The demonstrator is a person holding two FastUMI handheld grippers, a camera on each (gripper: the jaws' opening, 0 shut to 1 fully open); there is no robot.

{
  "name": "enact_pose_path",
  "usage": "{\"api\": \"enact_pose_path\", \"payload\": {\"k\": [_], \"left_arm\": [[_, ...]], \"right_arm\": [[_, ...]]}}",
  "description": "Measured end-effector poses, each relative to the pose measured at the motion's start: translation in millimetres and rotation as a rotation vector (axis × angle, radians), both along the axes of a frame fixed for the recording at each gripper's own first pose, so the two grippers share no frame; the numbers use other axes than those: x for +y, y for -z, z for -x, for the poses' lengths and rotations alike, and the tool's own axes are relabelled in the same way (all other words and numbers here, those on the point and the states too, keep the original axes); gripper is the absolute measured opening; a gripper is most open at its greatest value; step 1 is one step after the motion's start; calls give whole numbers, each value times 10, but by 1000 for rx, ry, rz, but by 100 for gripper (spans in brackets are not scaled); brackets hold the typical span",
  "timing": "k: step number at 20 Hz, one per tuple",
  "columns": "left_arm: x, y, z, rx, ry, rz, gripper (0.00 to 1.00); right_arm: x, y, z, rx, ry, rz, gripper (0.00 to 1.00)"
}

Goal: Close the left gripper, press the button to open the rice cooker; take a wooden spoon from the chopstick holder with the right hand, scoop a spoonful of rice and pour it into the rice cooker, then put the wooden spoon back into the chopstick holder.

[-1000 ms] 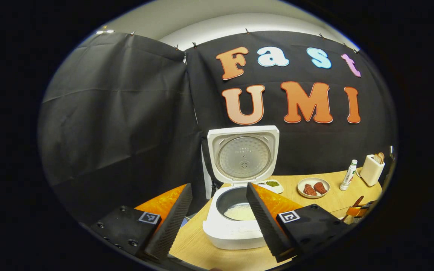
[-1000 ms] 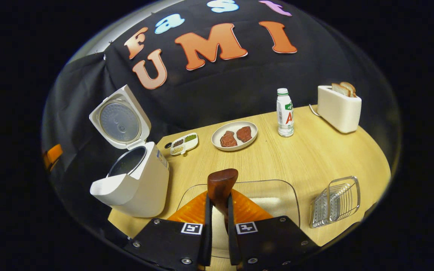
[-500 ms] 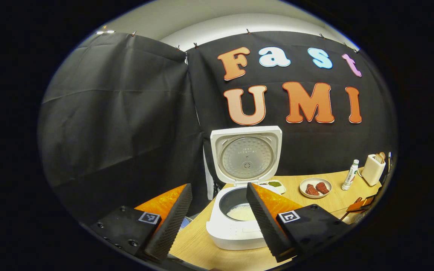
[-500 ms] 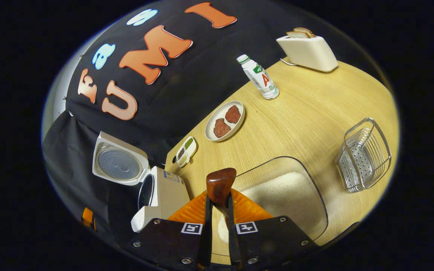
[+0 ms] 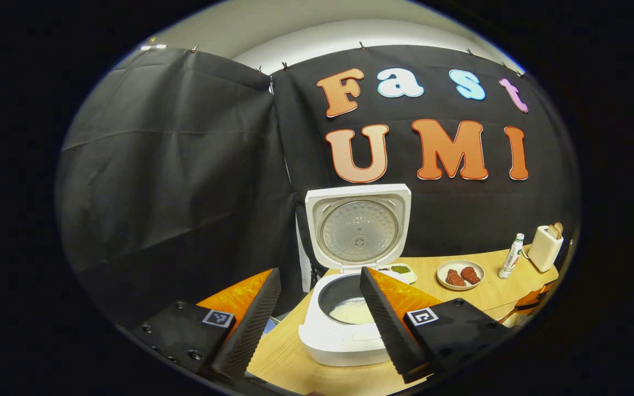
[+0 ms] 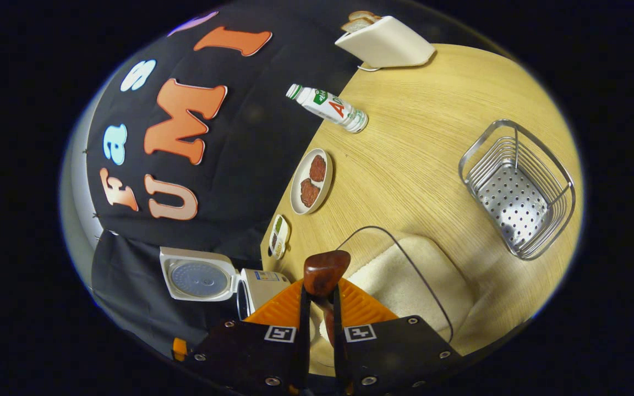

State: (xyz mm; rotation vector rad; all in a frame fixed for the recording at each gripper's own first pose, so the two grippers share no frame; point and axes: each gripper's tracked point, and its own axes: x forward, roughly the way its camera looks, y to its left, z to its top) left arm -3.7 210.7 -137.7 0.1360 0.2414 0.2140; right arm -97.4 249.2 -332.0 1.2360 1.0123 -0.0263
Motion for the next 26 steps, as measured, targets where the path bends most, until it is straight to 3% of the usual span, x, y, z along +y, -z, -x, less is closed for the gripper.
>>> {"api": "enact_pose_path", "payload": {"k": [4,9,16,26], "left_arm": [[-87,-5,-30,-3,18,1,94],[-161,-30,-62,-7,34,-1,94],[-77,-20,4,-10,12,3,94],[350,21,207,-16,-80,12,98]], "right_arm": [[-306,-155,-79,-54,65,-45,18],[-494,-509,-264,-114,168,-189,18],[-456,-922,-533,-144,279,-361,18],[175,-1495,-1050,-195,228,-526,18]]}}
